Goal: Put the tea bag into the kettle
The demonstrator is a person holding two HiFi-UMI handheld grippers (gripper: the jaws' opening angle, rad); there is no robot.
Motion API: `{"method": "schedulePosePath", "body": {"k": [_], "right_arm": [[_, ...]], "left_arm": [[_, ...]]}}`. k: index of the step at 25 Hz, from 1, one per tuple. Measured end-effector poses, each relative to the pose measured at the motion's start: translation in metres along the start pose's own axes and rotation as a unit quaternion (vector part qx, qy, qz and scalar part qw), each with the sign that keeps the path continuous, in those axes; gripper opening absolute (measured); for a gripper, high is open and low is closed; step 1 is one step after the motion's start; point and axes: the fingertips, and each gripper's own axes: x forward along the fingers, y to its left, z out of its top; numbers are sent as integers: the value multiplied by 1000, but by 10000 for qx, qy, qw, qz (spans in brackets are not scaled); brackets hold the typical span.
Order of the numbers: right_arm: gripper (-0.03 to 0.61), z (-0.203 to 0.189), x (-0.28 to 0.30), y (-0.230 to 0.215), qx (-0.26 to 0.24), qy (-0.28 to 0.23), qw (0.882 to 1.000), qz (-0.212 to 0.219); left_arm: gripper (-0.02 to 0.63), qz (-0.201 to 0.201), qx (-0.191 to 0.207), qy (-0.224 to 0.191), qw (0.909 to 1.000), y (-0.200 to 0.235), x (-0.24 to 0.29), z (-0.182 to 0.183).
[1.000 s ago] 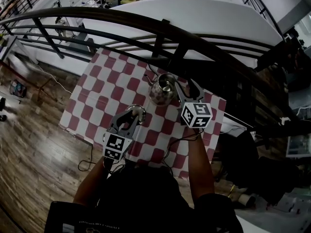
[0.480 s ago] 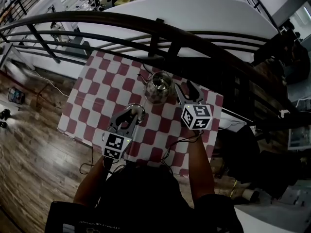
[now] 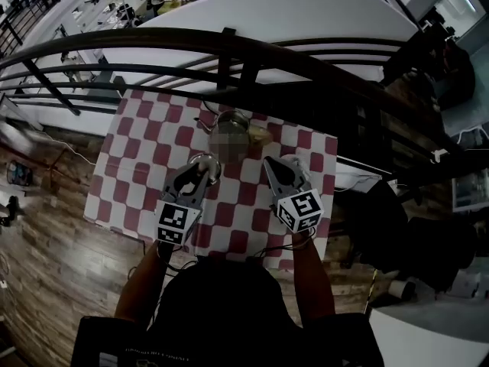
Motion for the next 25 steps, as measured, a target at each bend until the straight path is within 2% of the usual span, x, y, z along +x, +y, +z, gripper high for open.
{"method": "schedulePosePath", "body": {"k": [5, 10, 25], "right_arm": [[12, -32, -27, 16, 307, 154, 9994, -3], [12, -57, -49, 25, 665, 222, 9972, -243], [12, -83, -87, 25, 1046, 339, 9920, -614]], "left_arm": [[95, -102, 176, -67, 9998, -5, 14, 14], [95, -194, 270, -176, 9993, -8, 30, 27], [95, -149, 513, -418, 9977, 9, 83, 70]]}}
